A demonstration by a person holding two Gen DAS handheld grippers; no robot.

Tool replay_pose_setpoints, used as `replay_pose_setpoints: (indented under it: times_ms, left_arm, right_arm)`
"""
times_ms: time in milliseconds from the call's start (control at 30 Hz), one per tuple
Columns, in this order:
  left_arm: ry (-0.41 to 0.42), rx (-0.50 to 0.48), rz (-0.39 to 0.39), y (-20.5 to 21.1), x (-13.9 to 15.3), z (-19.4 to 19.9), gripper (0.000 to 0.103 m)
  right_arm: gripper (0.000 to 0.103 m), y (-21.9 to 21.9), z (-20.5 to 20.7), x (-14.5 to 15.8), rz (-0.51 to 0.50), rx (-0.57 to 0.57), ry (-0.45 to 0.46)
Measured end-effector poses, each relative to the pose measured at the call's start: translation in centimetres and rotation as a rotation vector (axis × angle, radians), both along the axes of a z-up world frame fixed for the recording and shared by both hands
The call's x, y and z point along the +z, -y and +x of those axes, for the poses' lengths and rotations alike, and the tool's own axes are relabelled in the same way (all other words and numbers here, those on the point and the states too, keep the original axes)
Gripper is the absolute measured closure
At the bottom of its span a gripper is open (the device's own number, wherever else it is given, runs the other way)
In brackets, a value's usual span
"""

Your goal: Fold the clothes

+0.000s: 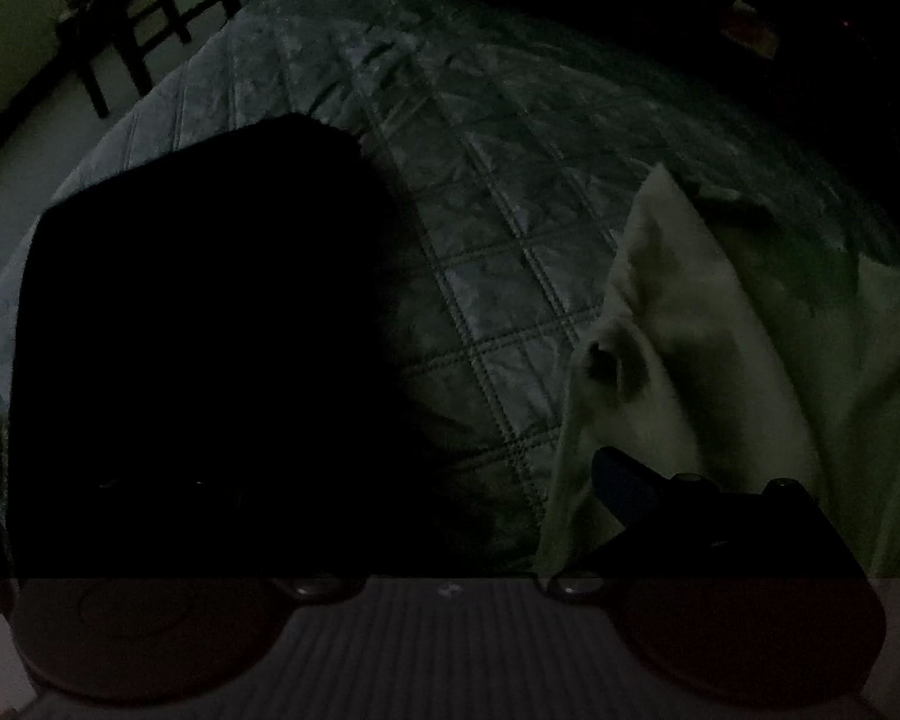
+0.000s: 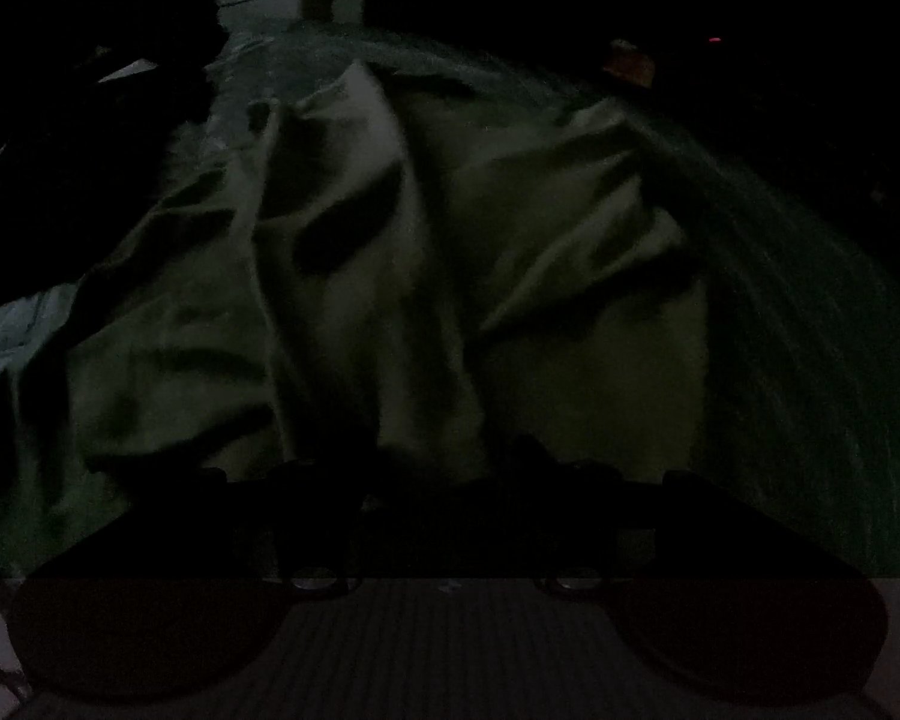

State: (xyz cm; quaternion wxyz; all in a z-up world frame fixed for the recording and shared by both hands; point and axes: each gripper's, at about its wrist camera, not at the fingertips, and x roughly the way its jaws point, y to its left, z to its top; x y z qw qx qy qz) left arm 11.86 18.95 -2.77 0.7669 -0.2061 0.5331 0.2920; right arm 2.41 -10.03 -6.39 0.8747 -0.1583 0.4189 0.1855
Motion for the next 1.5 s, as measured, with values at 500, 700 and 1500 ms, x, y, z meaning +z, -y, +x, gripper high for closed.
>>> replay_pose_setpoints:
  times_ms: [500,700,1500]
  left_arm:
    - [0.169,-0.290,-0.029,0.7,5.6,-2.7,0.001]
    - [0.172,-0.212,-0.077,-1.2,5.3,-3.3,0.001]
    - [0.165,-0.187,-0.066,-1.4,5.3,-2.7,0.001]
  right_arm:
    - [0.039,-14.2,-9.7,-2.4,-0.009,0.750,0.105]
    - [0.048,-14.6,-11.2,-2.8,-0.080,0.848,0.143]
    - [0.050,-11.3,-7.8,1.8,0.251,0.706,-0.117]
